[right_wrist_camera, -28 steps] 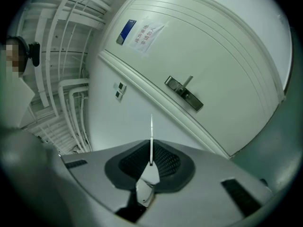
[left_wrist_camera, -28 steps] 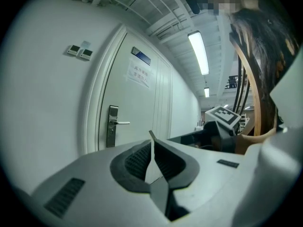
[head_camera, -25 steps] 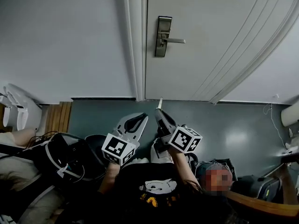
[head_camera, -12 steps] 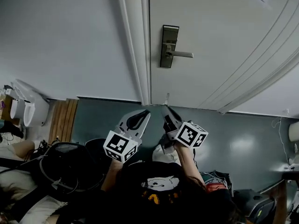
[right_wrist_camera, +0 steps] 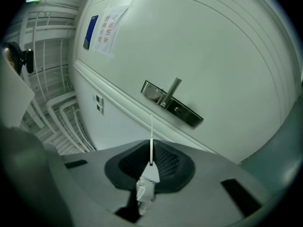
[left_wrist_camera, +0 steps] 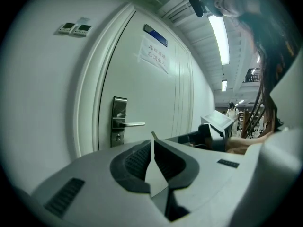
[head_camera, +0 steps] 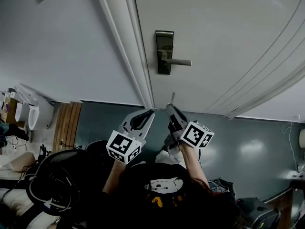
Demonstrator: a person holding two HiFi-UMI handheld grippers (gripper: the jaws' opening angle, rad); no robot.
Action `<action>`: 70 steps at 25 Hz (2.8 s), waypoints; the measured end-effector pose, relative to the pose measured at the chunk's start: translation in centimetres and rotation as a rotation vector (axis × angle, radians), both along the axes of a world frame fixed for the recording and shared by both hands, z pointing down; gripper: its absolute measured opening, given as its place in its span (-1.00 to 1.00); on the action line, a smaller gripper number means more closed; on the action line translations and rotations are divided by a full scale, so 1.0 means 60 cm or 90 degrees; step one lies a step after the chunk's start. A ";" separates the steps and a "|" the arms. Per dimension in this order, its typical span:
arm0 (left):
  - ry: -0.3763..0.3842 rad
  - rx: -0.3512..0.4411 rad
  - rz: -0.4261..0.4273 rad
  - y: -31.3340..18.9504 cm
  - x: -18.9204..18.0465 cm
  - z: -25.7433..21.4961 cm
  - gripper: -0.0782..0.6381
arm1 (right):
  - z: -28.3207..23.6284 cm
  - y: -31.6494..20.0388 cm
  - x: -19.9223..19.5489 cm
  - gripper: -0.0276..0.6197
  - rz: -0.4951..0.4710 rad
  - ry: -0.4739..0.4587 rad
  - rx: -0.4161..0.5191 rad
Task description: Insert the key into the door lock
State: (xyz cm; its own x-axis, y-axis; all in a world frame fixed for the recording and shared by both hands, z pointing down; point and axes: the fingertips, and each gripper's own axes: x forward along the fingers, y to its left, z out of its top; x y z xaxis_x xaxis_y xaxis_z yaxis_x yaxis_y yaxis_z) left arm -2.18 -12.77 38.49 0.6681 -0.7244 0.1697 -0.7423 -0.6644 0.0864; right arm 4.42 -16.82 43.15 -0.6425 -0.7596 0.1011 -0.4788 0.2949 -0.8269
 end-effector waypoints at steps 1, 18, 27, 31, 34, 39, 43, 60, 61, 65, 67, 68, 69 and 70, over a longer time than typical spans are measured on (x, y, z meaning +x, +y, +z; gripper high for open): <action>-0.002 0.001 -0.001 -0.002 0.005 -0.005 -0.71 | -0.004 -0.003 0.003 -0.84 -0.004 -0.002 0.001; -0.023 -0.001 -0.027 -0.050 0.019 -0.010 -0.71 | -0.002 -0.053 -0.013 -0.84 -0.060 -0.036 -0.016; -0.022 0.005 0.013 -0.090 0.034 -0.006 -0.71 | 0.004 -0.088 -0.020 -0.84 -0.061 -0.074 -0.030; -0.018 0.006 0.036 -0.110 0.032 -0.002 -0.71 | 0.009 -0.113 -0.029 -0.84 -0.056 -0.091 -0.039; -0.019 0.005 0.051 -0.129 0.023 0.001 -0.71 | 0.015 -0.138 -0.035 -0.84 -0.048 -0.089 -0.040; -0.020 0.005 0.071 -0.159 0.006 0.009 -0.71 | 0.036 -0.180 -0.049 -0.84 -0.042 -0.090 -0.049; -0.020 0.011 0.086 -0.171 0.001 0.008 -0.71 | 0.049 -0.194 -0.064 -0.84 -0.051 -0.117 -0.067; -0.007 0.036 0.095 -0.172 -0.023 0.013 -0.71 | 0.071 -0.250 -0.065 -0.84 -0.068 -0.151 -0.089; -0.007 0.033 0.096 -0.184 -0.022 0.022 -0.71 | 0.081 -0.265 -0.064 -0.84 -0.067 -0.155 -0.093; -0.008 0.029 0.100 -0.198 -0.019 0.039 -0.71 | 0.097 -0.292 -0.065 -0.84 -0.067 -0.178 -0.100; -0.009 0.032 0.101 -0.196 -0.018 0.040 -0.71 | 0.097 -0.295 -0.066 -0.84 -0.066 -0.194 -0.102; -0.009 0.033 0.101 -0.197 -0.018 0.040 -0.71 | 0.097 -0.298 -0.065 -0.84 -0.063 -0.206 -0.105; -0.009 0.034 0.102 -0.197 -0.017 0.040 -0.71 | 0.098 -0.301 -0.064 -0.84 -0.059 -0.217 -0.108; -0.009 0.034 0.101 -0.198 -0.016 0.040 -0.71 | 0.099 -0.305 -0.063 -0.84 -0.057 -0.227 -0.112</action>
